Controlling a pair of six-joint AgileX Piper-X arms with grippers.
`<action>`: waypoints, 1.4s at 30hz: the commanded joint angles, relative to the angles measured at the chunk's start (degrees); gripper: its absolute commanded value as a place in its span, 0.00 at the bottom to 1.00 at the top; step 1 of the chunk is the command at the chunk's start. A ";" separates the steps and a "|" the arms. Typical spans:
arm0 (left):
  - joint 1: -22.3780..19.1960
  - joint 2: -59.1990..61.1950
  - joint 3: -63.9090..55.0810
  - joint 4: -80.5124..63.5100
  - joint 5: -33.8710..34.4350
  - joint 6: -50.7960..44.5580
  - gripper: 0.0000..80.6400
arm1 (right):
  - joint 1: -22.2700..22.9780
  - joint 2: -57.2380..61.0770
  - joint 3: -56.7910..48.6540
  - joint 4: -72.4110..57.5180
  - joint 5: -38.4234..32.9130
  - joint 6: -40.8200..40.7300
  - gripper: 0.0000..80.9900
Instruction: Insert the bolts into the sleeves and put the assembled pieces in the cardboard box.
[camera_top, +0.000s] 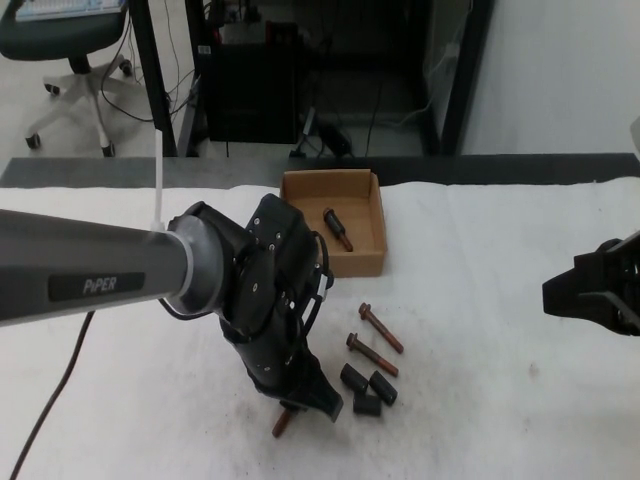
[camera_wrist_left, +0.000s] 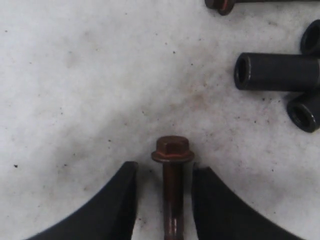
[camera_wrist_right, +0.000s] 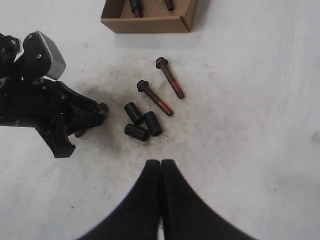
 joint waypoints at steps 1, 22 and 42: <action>-0.27 0.43 -0.15 -0.29 -0.83 0.29 0.43 | -0.12 -0.47 -0.04 0.15 -0.51 0.47 0.01; -0.27 0.43 -0.15 1.21 -3.85 0.29 0.30 | -0.11 -0.47 -0.04 0.15 -0.51 0.36 0.01; 1.20 -16.76 -2.53 -0.49 -1.65 -4.22 0.00 | 0.01 1.46 -0.04 -5.96 -8.53 0.91 0.01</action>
